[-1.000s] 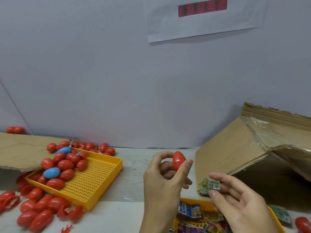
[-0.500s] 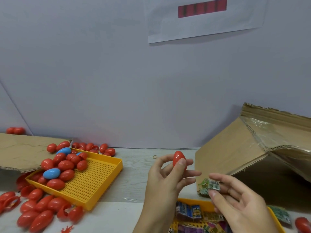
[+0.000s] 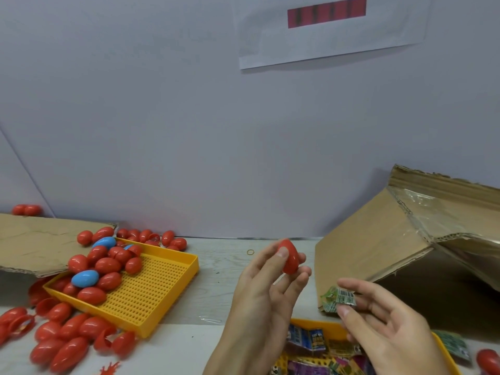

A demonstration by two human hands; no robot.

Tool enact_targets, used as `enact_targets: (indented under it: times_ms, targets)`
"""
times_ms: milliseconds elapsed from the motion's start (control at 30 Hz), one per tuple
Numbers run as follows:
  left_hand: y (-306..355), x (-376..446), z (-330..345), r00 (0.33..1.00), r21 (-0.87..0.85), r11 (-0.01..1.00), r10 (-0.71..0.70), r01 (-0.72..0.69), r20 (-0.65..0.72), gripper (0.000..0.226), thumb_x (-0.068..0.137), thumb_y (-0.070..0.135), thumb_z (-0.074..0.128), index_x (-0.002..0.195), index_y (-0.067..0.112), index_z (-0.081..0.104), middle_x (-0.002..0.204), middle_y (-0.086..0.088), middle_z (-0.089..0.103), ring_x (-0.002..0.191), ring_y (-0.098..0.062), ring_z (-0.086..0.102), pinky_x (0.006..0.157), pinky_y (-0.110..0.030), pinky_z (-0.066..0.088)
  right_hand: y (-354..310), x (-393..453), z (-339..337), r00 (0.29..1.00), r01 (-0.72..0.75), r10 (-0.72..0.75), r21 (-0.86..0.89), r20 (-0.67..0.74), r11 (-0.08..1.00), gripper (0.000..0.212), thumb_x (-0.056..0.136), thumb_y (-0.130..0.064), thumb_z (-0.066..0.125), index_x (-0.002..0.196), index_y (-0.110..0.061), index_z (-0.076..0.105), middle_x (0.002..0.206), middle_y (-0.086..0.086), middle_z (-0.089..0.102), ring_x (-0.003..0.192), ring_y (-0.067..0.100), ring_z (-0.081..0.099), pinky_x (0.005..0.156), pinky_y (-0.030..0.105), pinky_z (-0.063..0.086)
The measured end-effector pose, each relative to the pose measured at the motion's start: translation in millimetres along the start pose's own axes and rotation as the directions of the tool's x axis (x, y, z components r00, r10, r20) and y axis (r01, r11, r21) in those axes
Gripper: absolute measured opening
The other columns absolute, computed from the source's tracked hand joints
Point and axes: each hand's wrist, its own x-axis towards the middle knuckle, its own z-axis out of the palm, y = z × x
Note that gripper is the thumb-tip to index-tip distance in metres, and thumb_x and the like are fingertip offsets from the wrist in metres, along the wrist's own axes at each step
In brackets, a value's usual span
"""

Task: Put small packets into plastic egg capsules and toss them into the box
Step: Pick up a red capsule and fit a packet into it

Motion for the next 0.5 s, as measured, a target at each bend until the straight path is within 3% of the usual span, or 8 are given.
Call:
enact_targets:
  times_ms: [500]
  targets:
    - [8.9,-0.4,-3.0,0.983,-0.252,0.957,-0.107,0.142,0.148,0.039,0.084,0.018,0.048,0.094,-0.009,0.074,0.084,-0.025,0.066,0.061,-0.028,0.065,0.054,-0.03,0.057,-2.8,-0.4,-0.5,1.0,-0.017,0.017,-0.011,0.003,1.0,0.034,0.077,0.01,0.069,0.094,-0.02,0.069,0.074,-0.008,0.074,0.068,0.01,0.071,0.05,0.018,0.05]
